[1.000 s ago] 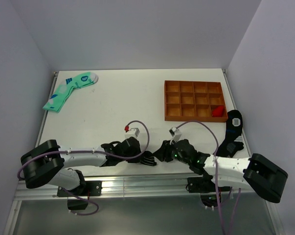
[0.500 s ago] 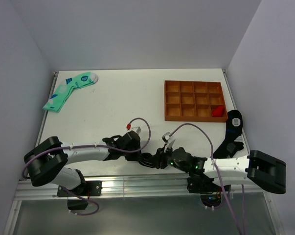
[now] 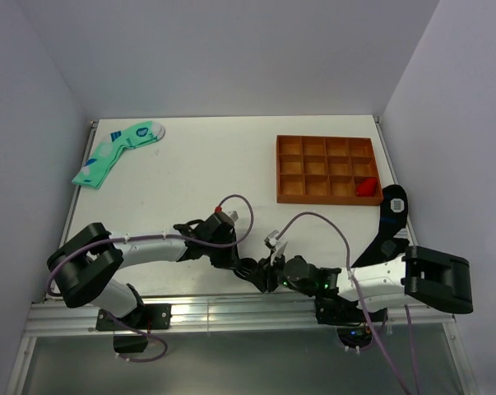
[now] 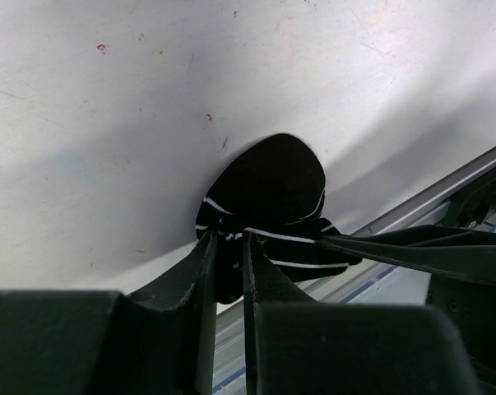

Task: Roll the socks
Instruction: Roll the sock at the center of the board.

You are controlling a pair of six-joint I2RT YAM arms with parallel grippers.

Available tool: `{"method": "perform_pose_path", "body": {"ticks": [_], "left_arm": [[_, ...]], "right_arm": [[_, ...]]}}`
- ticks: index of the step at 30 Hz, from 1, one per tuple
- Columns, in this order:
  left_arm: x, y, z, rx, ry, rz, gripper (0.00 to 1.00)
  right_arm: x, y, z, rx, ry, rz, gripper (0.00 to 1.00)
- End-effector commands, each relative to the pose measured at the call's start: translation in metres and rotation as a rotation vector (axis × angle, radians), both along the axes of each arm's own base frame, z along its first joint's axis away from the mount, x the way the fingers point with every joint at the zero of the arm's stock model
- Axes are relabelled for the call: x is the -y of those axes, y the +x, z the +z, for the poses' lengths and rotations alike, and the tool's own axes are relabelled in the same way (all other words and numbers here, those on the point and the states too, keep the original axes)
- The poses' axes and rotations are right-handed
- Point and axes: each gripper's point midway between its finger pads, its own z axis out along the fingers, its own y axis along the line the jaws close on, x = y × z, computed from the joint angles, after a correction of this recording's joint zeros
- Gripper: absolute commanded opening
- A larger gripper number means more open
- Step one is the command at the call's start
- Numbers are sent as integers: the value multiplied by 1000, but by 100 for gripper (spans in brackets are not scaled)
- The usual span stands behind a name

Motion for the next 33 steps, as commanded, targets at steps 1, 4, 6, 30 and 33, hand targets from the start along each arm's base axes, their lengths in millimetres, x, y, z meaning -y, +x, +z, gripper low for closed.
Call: {"method": "perform_pose_path", "body": {"ticks": [1,4,6,30,33], "left_arm": [[-28,-17,-26,-82,139,-33,0],[-26,-16,-26,-88,135,-36,0],[-25,-16,-26,-91,130,-34,0],[-19,0,-18,6,-12,82,26],[-18,8,-14,50,-30,121,35]], "right_arm": [[-8,6,6,53,3,-19,44],[-11,4,-3,56,-37,-23,43],[-12,1,-12,52,-69,-26,43],[9,-8,-64,-218,-192,-150,9],[16,-12,-75,-288,-213,-174,7]]}}
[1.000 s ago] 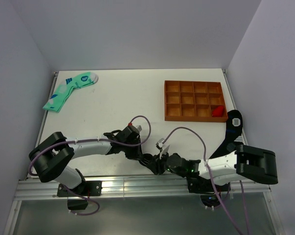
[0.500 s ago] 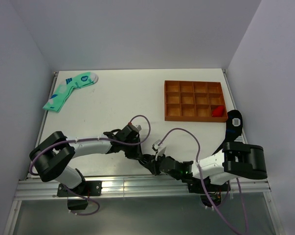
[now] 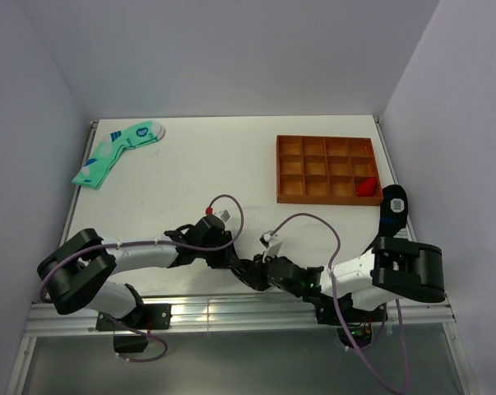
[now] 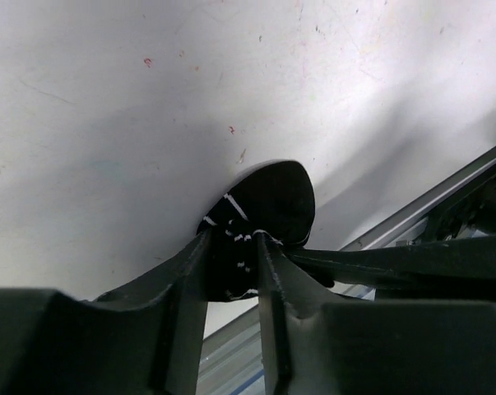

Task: Roll the socks
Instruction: Roll the sock at the center of the board.

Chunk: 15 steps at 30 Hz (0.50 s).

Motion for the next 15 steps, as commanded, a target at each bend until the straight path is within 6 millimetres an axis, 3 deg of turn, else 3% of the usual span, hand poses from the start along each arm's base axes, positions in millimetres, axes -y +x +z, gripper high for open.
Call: {"method": "perform_pose_path", "body": {"ticks": [1,6,15], "left_arm": [[-12,2,-13,28,47,62,36],[-12,14,-2,108,6,119,39],[-21,26,10,200,-23,183,42]], "right_arm": [[34,-16,-51,-177,-176,-35,7],[53,-16,-71,-292,-197,-103,6],[71,-15,-83,-415,-207,-180,4]]}}
